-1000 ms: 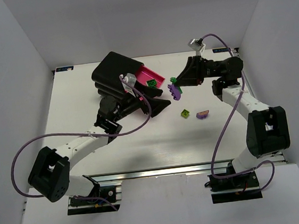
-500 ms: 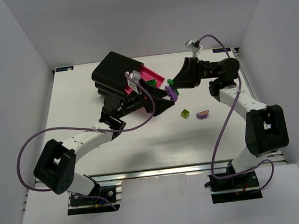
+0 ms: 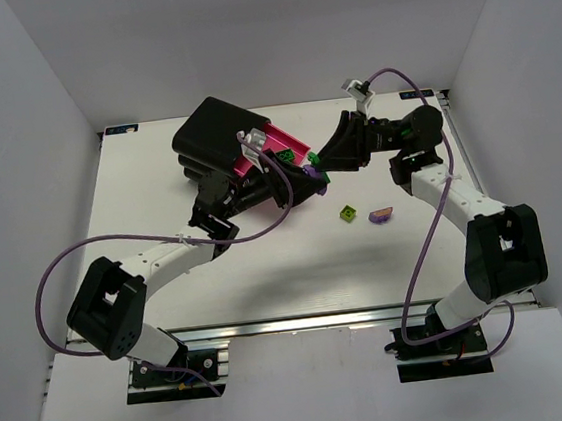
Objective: Sort the legos into containers by color
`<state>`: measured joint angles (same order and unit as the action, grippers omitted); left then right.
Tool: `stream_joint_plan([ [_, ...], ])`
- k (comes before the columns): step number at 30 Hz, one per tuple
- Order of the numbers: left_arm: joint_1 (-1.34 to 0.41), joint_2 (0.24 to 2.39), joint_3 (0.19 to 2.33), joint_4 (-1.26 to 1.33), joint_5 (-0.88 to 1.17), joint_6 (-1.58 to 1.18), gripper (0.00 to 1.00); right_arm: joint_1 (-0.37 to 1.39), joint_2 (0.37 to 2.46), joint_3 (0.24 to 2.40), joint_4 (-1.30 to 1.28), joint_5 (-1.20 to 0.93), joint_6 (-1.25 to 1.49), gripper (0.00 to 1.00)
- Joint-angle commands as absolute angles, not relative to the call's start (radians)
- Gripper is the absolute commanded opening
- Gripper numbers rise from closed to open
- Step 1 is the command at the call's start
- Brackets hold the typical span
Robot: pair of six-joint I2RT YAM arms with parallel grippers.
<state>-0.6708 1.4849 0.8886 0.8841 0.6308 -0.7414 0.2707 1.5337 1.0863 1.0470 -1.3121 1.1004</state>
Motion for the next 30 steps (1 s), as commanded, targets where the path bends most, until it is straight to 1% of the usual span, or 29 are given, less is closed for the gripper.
stream_joint_plan([
  [1, -0.676, 1.459, 0.92, 0.901, 0.64, -0.746, 0.16, 0.275, 1.497, 1.088, 1.057, -1.304, 1.075, 0.0],
  [2, -0.676, 1.454, 0.914, 0.894, 0.644, -0.744, 0.12, 0.269, 1.497, 1.092, 1.057, -1.307, 1.075, 0.0],
  [3, -0.663, 1.447, 0.908, 0.885, 0.643, -0.744, 0.04, 0.267, 1.496, 1.1, 1.054, -1.308, 1.074, 0.0],
  [6, -0.654, 1.407, 0.881, 0.853, 0.637, -0.732, 0.0, 0.25, 1.499, 1.115, 1.039, -1.321, 1.06, 0.0],
  [16, -0.621, 1.321, 0.879, 0.655, 0.58, -0.603, 0.0, 0.201, 1.529, 1.143, 1.032, -1.342, 1.045, 0.0],
  [24, -0.592, 1.319, 0.868, 0.626, 0.586, -0.598, 0.0, 0.173, 1.554, 1.149, 1.013, -1.351, 1.007, 0.0],
  [26, -0.581, 1.315, 0.868, 0.586, 0.587, -0.589, 0.0, 0.176, 1.557, 1.176, 0.927, -1.348, 0.93, 0.0],
  [27, -0.581, 1.302, 0.868, 0.557, 0.584, -0.565, 0.0, 0.179, 1.555, 1.195, 0.843, -1.342, 0.857, 0.0],
  [28, -0.581, 1.293, 0.865, 0.523, 0.578, -0.549, 0.0, 0.183, 1.545, 1.224, 0.557, -1.3, 0.608, 0.0],
  [29, -0.581, 1.278, 0.862, 0.433, 0.566, -0.529, 0.0, 0.193, 1.543, 1.267, 0.356, -1.257, 0.431, 0.0],
  [30, -0.581, 1.263, 0.858, 0.39, 0.539, -0.493, 0.0, 0.224, 1.546, 1.373, 0.155, -1.133, 0.252, 0.0],
])
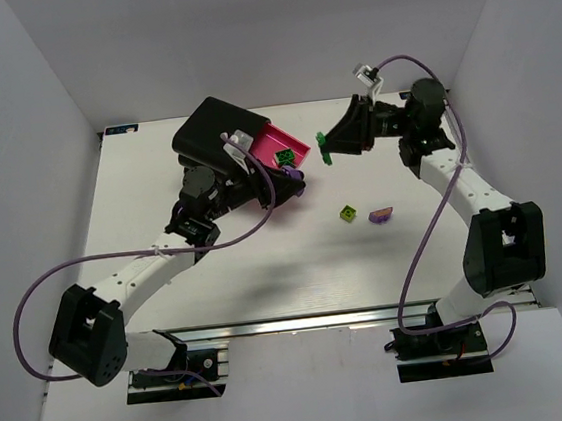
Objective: Sort the legos into containers by color
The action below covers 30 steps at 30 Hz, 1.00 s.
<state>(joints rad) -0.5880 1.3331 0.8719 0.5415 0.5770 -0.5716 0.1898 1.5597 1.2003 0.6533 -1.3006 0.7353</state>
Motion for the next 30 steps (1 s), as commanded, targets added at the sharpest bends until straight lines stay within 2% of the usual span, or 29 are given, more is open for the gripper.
stream_joint_plan([
  [1, -0.581, 1.218, 0.847, 0.343, 0.514, -0.479, 0.0, 0.235, 1.563, 1.411, -0.068, -1.074, 0.048, 0.0],
  [6, -0.581, 1.045, 0.766, 0.006, 0.271, -0.405, 0.0, 0.302, 1.656, 1.532, -0.176, -0.844, -0.093, 0.0],
  [10, -0.581, 0.956, 0.735, -0.239, 0.091, -0.405, 0.0, 0.369, 1.814, 1.664, -0.227, -0.68, -0.14, 0.0],
  [13, -0.581, 0.972, 0.732, -0.383, 0.016, -0.411, 0.0, 0.419, 1.931, 1.788, -0.29, -0.586, -0.153, 0.0],
  [21, -0.581, 1.153, 0.723, -0.451, -0.089, -0.371, 0.0, 0.523, 2.104, 1.934, -0.351, -0.459, -0.212, 0.0],
  [28, -0.581, 1.239, 0.738, -0.463, -0.103, -0.347, 0.01, 0.56, 2.117, 1.941, -0.359, -0.433, -0.242, 0.22],
  [29, -0.581, 1.246, 0.738, -0.463, -0.104, -0.344, 0.02, 0.558, 2.111, 1.936, -0.357, -0.433, -0.244, 0.25],
  [30, -0.581, 1.247, 0.738, -0.463, -0.106, -0.344, 0.1, 0.564, 2.103, 1.927, -0.356, -0.431, -0.248, 0.35],
])
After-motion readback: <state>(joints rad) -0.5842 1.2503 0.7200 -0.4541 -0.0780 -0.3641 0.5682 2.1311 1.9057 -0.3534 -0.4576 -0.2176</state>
